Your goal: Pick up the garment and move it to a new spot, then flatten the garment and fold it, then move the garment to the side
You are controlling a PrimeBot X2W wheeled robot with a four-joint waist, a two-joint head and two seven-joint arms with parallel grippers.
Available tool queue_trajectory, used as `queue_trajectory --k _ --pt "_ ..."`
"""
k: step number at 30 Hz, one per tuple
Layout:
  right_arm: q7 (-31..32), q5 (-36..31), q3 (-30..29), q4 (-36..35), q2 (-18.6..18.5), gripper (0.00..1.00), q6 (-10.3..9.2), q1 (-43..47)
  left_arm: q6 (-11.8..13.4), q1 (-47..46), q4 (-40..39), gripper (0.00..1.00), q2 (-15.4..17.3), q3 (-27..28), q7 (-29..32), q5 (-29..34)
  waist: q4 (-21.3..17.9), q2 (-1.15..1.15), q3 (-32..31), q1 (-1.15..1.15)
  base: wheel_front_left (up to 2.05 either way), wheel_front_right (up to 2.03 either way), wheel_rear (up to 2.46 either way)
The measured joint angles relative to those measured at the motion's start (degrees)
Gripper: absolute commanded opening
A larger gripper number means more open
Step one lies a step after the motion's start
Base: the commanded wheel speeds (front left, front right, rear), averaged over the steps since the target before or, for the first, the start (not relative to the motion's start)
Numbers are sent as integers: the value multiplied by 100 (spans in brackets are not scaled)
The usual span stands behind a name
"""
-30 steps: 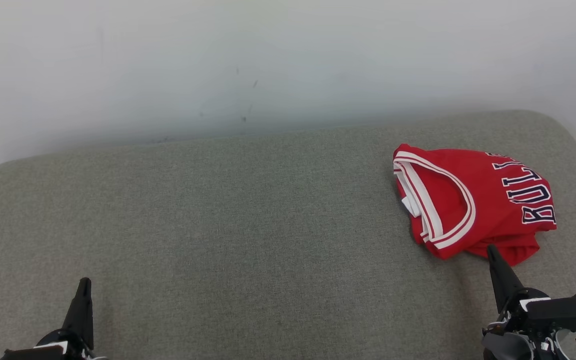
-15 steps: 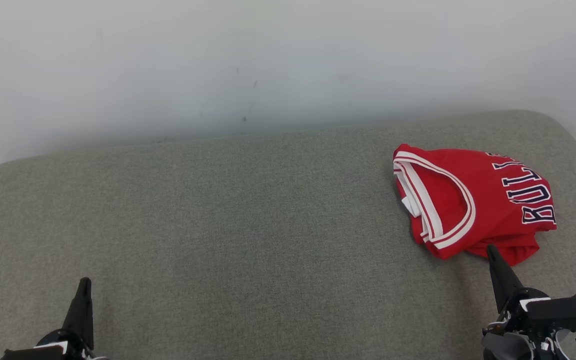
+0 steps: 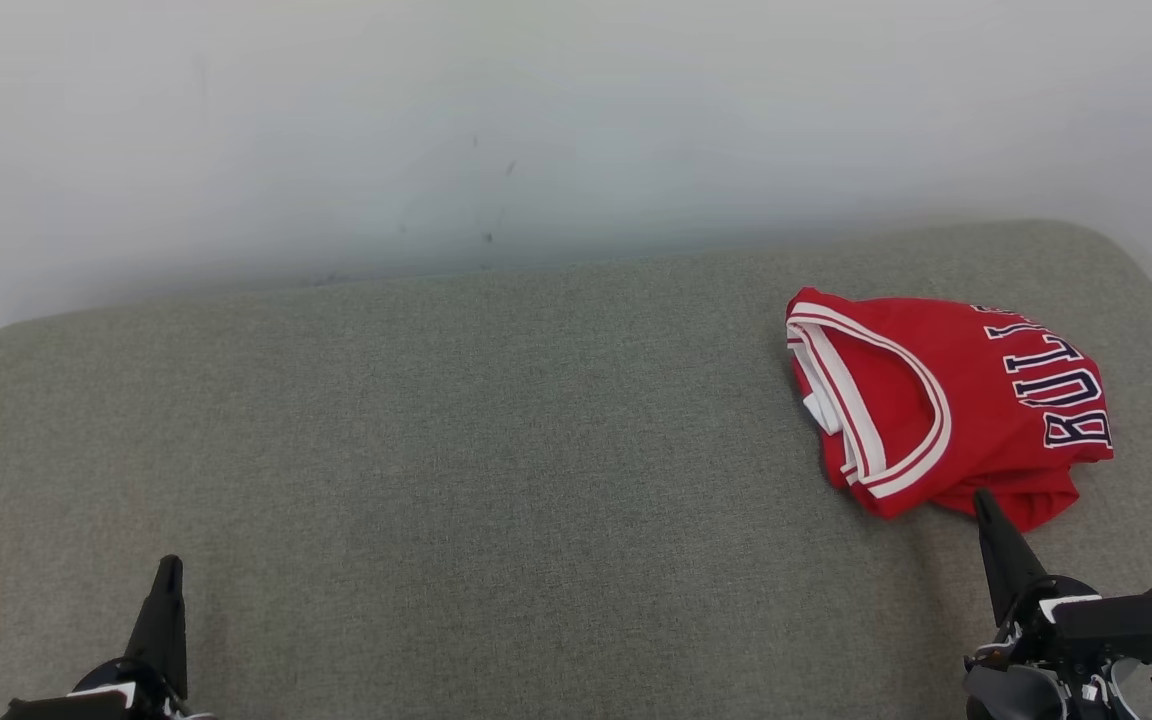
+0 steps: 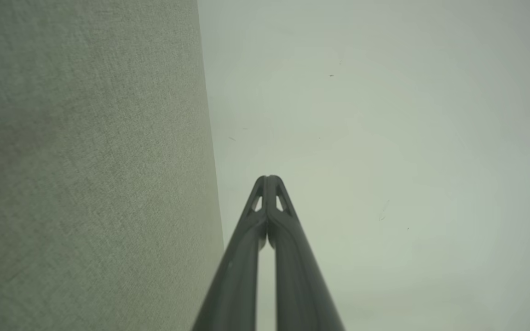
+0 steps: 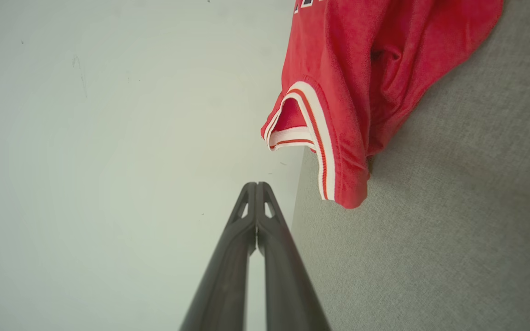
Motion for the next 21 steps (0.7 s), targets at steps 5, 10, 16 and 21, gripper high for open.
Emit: queue_trajectory --k 5,10,16,21 --pt "-1 0 0 0 0 0 0 0 0 0 0 0 0 0 0 0 0 0 0 0 0 0 0" --pt "-1 0 0 0 0 0 0 0 0 0 0 0 0 0 0 0 0 0 0 0 0 0 0" --pt "-1 0 1 0 1 0 0 0 0 0 -1 0 0 0 0 0 0 0 0 0 0 0 0" --pt "-1 0 1 0 1 0 0 0 0 0 -1 0 0 0 0 0 0 0 0 0 0 0 0"
